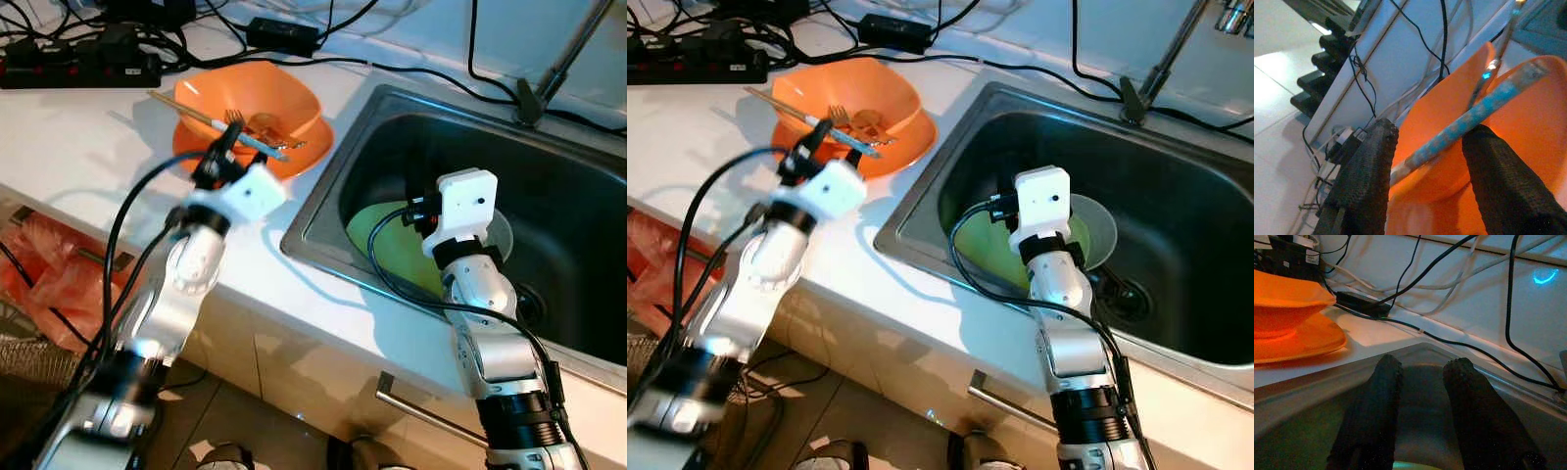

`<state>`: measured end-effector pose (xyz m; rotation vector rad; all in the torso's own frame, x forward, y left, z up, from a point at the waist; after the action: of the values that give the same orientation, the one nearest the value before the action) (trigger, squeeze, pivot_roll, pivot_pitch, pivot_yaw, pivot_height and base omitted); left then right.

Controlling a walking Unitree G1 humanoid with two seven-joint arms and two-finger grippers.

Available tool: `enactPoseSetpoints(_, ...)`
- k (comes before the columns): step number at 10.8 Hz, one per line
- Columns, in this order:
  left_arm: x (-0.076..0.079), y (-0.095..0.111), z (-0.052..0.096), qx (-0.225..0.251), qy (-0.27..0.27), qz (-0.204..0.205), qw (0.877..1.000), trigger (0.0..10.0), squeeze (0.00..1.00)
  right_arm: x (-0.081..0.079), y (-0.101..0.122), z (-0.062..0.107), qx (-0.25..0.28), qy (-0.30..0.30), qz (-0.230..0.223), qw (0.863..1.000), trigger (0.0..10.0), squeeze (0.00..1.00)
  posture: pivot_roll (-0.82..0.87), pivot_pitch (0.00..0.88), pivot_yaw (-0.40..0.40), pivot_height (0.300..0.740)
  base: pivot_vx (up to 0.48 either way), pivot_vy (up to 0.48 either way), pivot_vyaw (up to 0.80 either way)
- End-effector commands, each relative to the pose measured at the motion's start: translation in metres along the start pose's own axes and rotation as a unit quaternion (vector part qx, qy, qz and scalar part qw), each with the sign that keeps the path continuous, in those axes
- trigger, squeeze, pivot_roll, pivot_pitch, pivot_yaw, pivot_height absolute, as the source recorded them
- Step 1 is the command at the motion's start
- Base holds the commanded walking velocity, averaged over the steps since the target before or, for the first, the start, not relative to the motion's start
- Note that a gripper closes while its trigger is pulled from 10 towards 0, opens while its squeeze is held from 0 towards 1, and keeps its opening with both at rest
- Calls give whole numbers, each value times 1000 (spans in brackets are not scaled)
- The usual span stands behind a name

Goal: Kitchen organization

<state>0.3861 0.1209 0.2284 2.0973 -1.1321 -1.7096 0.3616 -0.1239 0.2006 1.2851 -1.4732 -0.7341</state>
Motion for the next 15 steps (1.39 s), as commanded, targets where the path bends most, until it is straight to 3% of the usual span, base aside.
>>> enactPoseSetpoints(1, 3, 3, -5, 9, -4, -11, 1000, 10000, 0, 2, -3, 0, -3, -5, 0, 1000, 10000, 0, 67, 144, -48, 740, 0, 0, 0)
enactPoseSetpoints(5, 12, 6, -12, 17, -13, 1, 1000, 10000, 0, 2, -2, 0, -3, -7, 0, 1000, 10000, 0, 66, 144, -47, 740, 0, 0, 0)
enactPoseSetpoints(6, 13, 5, -12, 19, -15, 3, 1000, 5412, 0, 2, -2, 0, -3, -7, 0, 1000, 10000, 0, 66, 144, -46, 740, 0, 0, 0)
enactPoseSetpoints(7, 13, 6, -12, 22, -16, 5, 1000, 0, 0, 2, -2, 0, -2, -7, 0, 1000, 10000, 0, 68, 144, -47, 740, 0, 0, 0)
enactPoseSetpoints(12, 12, 11, -9, 35, -18, 14, 999, 0, 0, 1, -2, 0, -2, -8, -1, 1000, 10000, 0, 70, 145, -46, 740, 0, 0, 0)
enactPoseSetpoints(15, 3, 21, -8, 50, -6, 13, 999, 0, 0, 1, -2, 0, -2, -9, -2, 1000, 10000, 0, 73, 149, -46, 740, 0, 0, 0)
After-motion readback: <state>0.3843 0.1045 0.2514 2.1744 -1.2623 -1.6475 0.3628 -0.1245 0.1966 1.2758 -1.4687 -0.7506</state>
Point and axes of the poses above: a point about 5 cm out from each wrist's last joint towards the gripper, its own z axis pointing back from the gripper into the wrist, its own y axis along the axis of the wrist's last joint, x = y × z, the point moved 5 cm from there along -z, pointing out of the wrist towards the gripper, and after that the axes turned 6 degrees about z, right-handed, at the moved point
